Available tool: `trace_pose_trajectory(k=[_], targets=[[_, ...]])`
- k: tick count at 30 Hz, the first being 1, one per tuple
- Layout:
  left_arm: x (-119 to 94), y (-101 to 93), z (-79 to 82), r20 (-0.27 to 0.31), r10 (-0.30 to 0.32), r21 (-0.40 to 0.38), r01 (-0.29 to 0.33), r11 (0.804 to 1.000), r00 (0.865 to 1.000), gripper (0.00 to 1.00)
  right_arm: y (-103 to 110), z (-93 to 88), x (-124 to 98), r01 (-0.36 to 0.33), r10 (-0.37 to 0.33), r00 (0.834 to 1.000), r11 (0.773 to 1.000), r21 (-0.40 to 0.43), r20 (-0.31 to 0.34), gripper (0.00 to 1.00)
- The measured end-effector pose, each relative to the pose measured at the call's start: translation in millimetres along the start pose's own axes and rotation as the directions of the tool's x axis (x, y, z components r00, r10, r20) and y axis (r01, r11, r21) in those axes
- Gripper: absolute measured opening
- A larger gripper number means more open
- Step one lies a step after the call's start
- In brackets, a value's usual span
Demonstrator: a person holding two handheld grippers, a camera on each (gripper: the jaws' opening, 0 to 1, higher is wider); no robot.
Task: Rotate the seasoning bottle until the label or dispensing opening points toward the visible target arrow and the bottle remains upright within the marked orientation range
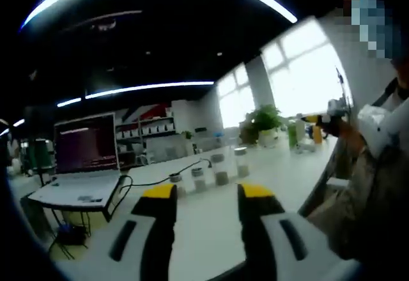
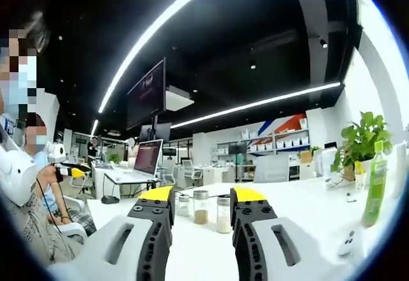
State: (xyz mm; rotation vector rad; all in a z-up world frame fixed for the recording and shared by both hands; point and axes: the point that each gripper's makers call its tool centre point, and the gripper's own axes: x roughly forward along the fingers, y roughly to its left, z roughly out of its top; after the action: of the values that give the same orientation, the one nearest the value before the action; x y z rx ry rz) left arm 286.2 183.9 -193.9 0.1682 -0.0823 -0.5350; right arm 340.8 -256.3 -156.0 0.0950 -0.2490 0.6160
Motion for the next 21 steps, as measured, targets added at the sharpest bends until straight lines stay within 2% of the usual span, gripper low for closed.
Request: trace_pose_trajectory(k=[3, 6, 8, 12, 14, 16, 18, 20, 21], targets=[[-5.4, 8.1, -6.0, -0.041, 0.028, 0.036, -0.027, 0.999, 0.999, 0.4, 4.7, 6.8, -0.3, -0.026, 0.023, 0.999, 0.997, 0.07, 0.035, 0.25], [-11.7, 16.4, -0.6, -0.022, 0.056, 0.04, -0.055, 0.998, 0.998, 0.41, 7.1, 18.2, 0.9, -0.053, 0.037, 0.994, 0.985, 0.162, 0.1, 0.24], [-14.2, 16.9, 4.2, 0.01, 0.045, 0.013, -0.045, 0.999, 0.999, 0.4, 6.3, 20.4, 2.7, -0.051, 0.032, 0.993, 0.985, 0.168, 0.115, 0.21], [-16.4, 29.3, 18.1, 0.109, 0.068, -0.087, -0.058, 0.995, 0.992, 0.4, 3.6, 15.6, 11.1, -0.034, 0.02, 0.995, 0.988, 0.151, 0.093, 0.23], [-15.6, 28.3, 15.9, 0.088, 0.047, -0.106, -0.037, 0.994, 0.995, 0.39, 1.9, 11.8, 14.6, -0.032, 0.021, 0.997, 0.987, 0.157, 0.069, 0.24], [-17.1, 26.9, 17.6, 0.07, 0.05, -0.086, -0.044, 0.995, 0.996, 0.38, 1.3, 12.3, 16.5, -0.034, 0.026, 0.998, 0.986, 0.163, 0.052, 0.24], [-20.3, 28.2, 26.1, 0.086, 0.069, -0.044, -0.065, 0.997, 0.994, 0.37, 2.4, 17.6, 16.5, -0.038, 0.029, 0.998, 0.987, 0.159, 0.053, 0.24], [-20.6, 24.5, 37.4, 0.105, 0.044, -0.009, -0.043, 0.999, 0.993, 0.35, 3.5, 24.5, 18.5, -0.036, 0.026, 0.997, 0.987, 0.155, 0.067, 0.24], [-17.9, 20.1, 48.9, 0.133, 0.012, 0.039, -0.017, 0.999, 0.991, 0.32, 4.3, 25.8, 21.3, -0.038, 0.026, 0.997, 0.986, 0.165, 0.073, 0.24]])
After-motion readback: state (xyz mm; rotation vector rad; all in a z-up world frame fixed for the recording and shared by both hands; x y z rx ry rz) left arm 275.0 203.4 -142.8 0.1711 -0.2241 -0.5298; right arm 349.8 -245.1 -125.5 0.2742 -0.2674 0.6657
